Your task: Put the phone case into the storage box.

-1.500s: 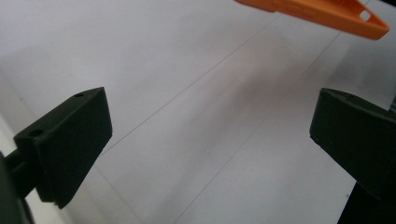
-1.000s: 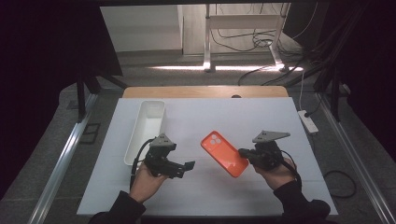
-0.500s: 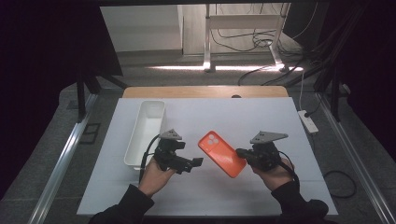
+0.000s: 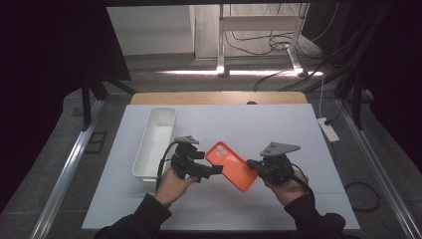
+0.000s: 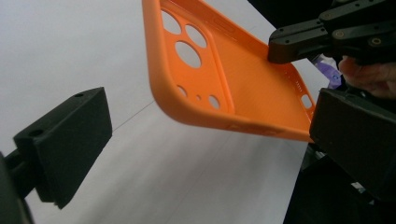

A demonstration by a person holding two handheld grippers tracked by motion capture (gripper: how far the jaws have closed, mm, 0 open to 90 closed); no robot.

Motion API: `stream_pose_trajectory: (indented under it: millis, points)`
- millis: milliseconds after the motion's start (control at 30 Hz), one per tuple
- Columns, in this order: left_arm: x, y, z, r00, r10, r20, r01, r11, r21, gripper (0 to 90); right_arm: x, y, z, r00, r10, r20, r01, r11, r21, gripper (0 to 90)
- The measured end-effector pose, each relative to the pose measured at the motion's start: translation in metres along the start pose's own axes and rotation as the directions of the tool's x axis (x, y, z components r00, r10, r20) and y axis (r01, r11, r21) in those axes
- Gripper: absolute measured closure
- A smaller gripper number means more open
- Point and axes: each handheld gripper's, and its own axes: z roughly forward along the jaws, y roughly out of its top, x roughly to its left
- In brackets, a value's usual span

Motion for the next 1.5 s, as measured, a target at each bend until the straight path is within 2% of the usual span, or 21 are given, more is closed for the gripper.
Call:
stream_pose_trajectory:
  millis: [33,267,433,533,633,767,933,967,1000,1033,1067,1133,1233,1267,1300,1400,1500]
  points:
    - [0.0,0.0,0.001,0.9999,-0.006,0.013,0.006,1.0,-0.004,0.1,0.001,0.0,0.0,1.0,0.0,-0.002,0.0,1.0,-0.001,89.2]
    - [0.001,0.002,0.003,0.999,-0.032,0.032,0.032,0.9995,-0.004,0.3,0.008,0.0,0.003,0.9999,-0.011,-0.003,0.01,0.9995,-0.029,89.2]
    - [0.001,0.001,0.005,0.9983,-0.045,0.037,0.045,0.999,0.007,5.4,0.012,0.0,0.004,0.9999,-0.016,-0.004,0.015,0.9985,-0.053,89.2]
    - [0.001,0.001,0.005,0.9971,-0.053,0.053,0.053,0.9985,0.011,12.7,0.013,0.0,0.004,0.9997,-0.022,-0.005,0.022,0.998,-0.059,89.2]
    - [0.002,0.0,0.006,0.9944,-0.068,0.082,0.066,0.9976,0.02,25.2,0.015,0.0,0.004,0.9997,-0.024,-0.002,0.024,0.9977,-0.063,89.2]
    - [0.003,-0.002,0.007,0.9876,-0.104,0.118,0.102,0.9946,0.021,36.8,0.015,0.0,0.003,0.9995,-0.03,0.003,0.031,0.9968,-0.074,89.2]
    - [0.004,-0.004,0.007,0.9786,-0.132,0.157,0.132,0.9912,0.015,53.0,0.016,0.0,0.002,0.9995,-0.029,0.011,0.03,0.9958,-0.087,89.2]
    - [0.004,-0.004,0.007,0.9786,-0.132,0.157,0.132,0.9912,0.015,56.3,0.016,0.0,0.002,0.9995,-0.028,0.011,0.029,0.9955,-0.09,89.2]
    - [0.005,-0.004,0.007,0.9714,-0.152,0.183,0.153,0.9881,0.006,59.4,0.016,0.0,0.002,0.9995,-0.028,0.013,0.029,0.9954,-0.091,89.1]
    - [0.005,-0.004,0.007,0.9714,-0.152,0.183,0.153,0.9881,0.006,62.1,0.016,0.0,0.002,0.9995,-0.028,0.013,0.029,0.9954,-0.091,89.1]
    - [0.005,-0.005,0.007,0.9672,-0.165,0.193,0.167,0.9859,0.004,62.1,0.016,0.0,0.003,0.9995,-0.028,0.013,0.029,0.9954,-0.091,89.1]
    - [0.004,-0.005,0.007,0.9621,-0.184,0.201,0.189,0.9819,-0.006,69.6,0.017,0.0,0.004,0.9996,-0.027,0.012,0.028,0.9957,-0.088,89.0]
    - [0.004,-0.006,0.007,0.959,-0.2,0.201,0.207,0.9783,-0.014,77.5,0.017,0.0,0.005,0.9996,-0.029,0.005,0.029,0.9962,-0.083,88.3]
    - [0.006,-0.008,0.006,0.9485,-0.211,0.236,0.223,0.9745,-0.025,82.1,0.018,0.0,0.006,0.9994,-0.033,0.008,0.033,0.9965,-0.077,87.8]
    - [0.006,-0.008,0.006,0.9485,-0.211,0.236,0.223,0.9745,-0.025,83.2,0.018,0.0,0.006,0.9994,-0.033,0.008,0.033,0.9965,-0.077,87.8]
    - [0.001,-0.007,0.005,0.9564,-0.197,0.215,0.21,0.9771,-0.036,84.5,0.018,0.0,0.008,0.9993,-0.035,0.008,0.036,0.9972,-0.066,87.1]
    - [0.001,-0.007,0.004,0.9573,-0.189,0.218,0.203,0.9783,-0.041,84.7,0.017,0.0,0.008,0.9996,-0.029,-0.002,0.029,0.9973,-0.067,85.3]
